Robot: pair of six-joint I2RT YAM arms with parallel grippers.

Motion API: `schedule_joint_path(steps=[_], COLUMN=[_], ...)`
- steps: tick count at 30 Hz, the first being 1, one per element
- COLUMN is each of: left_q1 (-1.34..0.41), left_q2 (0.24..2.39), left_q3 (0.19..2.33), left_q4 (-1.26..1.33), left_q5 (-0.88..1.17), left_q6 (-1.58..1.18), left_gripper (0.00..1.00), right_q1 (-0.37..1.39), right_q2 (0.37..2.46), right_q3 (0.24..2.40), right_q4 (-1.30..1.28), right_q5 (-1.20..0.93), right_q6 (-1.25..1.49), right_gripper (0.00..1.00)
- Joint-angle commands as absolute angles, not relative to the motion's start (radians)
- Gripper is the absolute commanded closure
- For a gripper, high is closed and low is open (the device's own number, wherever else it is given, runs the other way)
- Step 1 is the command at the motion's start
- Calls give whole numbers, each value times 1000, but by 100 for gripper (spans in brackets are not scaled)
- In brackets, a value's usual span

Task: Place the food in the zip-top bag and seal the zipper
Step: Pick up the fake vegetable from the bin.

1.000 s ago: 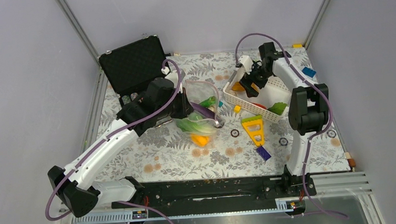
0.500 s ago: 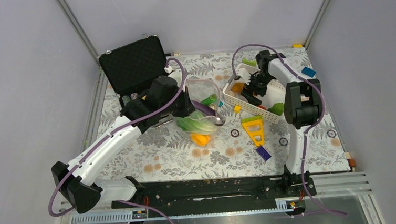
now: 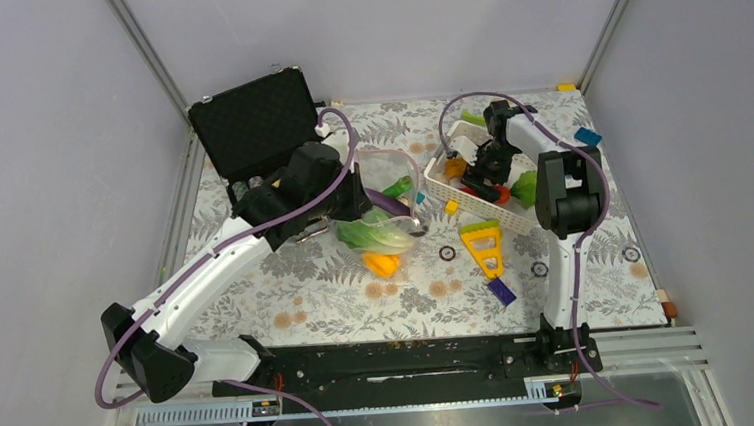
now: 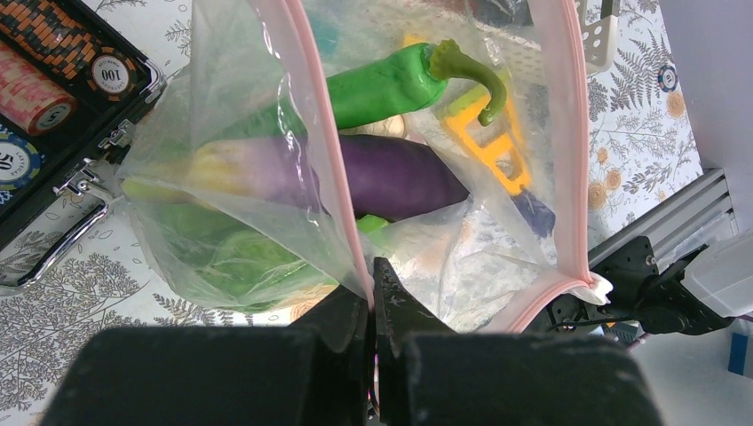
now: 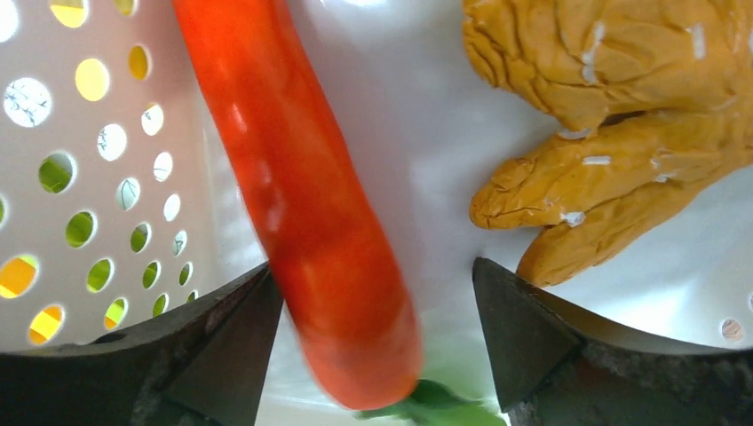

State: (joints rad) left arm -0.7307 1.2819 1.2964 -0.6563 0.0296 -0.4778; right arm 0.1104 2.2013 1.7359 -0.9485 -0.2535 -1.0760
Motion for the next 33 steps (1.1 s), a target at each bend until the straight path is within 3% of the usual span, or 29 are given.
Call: schedule_joint_path(steps=[1, 4, 7, 23, 29, 33], left_q1=[-725, -725, -726, -725, -725, -726], left_q2=[1295, 1291, 1283, 1207, 1196, 1194], left_q3=[1347, 1350, 1347, 1286, 1274, 1278], left_q4=[-643, -644, -644, -617, -586, -584], left_q5=[18, 20, 22, 4, 25, 25], left_q6=[-462, -460, -460, -510, -536, -564], left_gripper=[100, 100, 100, 100, 100, 100], right_q1=[113, 112, 113, 112, 116, 172], right_q2=[2201, 2180, 2135, 1707, 1482, 1308], right_q3=[1761, 1758, 1740, 1594, 1618, 1529], right_q4=[-928, -929, -929, -921, -729, -391], right_q5=[-228, -228, -227, -241, -437, -597], right_q6=[-1051, -1043, -1045, -1004, -597, -135], right_gripper=[26, 49, 58, 61, 62, 67])
